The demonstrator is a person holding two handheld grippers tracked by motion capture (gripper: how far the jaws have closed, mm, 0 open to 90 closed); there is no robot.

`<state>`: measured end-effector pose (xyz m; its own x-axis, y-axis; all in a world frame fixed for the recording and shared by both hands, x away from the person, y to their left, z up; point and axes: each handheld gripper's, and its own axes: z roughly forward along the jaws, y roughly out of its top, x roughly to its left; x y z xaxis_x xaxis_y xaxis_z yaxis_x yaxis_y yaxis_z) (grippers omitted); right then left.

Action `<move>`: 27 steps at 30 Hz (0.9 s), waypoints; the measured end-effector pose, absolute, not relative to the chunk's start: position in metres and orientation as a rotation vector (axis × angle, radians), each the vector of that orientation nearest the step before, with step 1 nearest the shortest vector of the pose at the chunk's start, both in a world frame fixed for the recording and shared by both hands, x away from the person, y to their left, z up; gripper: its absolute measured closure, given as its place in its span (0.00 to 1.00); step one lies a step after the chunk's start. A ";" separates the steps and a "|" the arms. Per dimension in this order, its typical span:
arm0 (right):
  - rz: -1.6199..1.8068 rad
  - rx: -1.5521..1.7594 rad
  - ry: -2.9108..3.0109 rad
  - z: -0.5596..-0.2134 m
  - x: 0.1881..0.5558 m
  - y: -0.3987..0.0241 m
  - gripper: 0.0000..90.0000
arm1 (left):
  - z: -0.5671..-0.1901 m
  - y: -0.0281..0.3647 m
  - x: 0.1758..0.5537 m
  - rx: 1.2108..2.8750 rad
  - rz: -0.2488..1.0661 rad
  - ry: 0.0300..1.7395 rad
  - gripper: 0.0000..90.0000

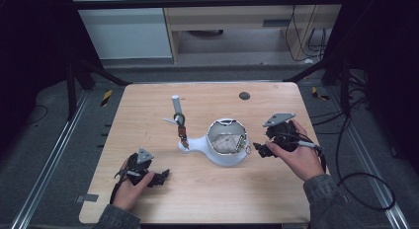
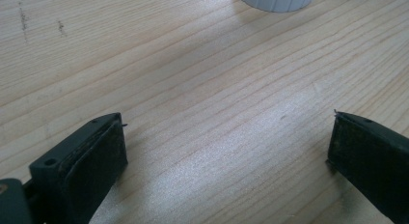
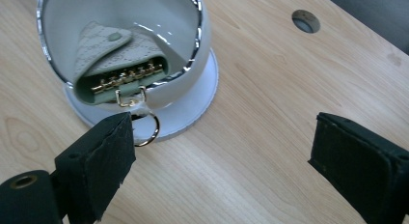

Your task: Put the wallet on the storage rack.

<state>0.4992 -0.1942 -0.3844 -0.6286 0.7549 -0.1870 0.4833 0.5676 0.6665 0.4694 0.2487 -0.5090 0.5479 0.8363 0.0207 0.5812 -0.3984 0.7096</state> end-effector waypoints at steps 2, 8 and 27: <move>0.813 1.013 2.326 -0.386 0.499 -0.197 0.09 | -0.509 0.249 0.469 2.126 0.499 1.136 0.00; 0.834 1.072 2.302 -0.391 0.501 -0.204 0.08 | -0.509 0.249 0.469 2.126 0.499 1.136 0.00; 0.865 1.229 2.225 -0.413 0.508 -0.227 0.06 | -0.509 0.249 0.469 2.126 0.500 1.135 0.00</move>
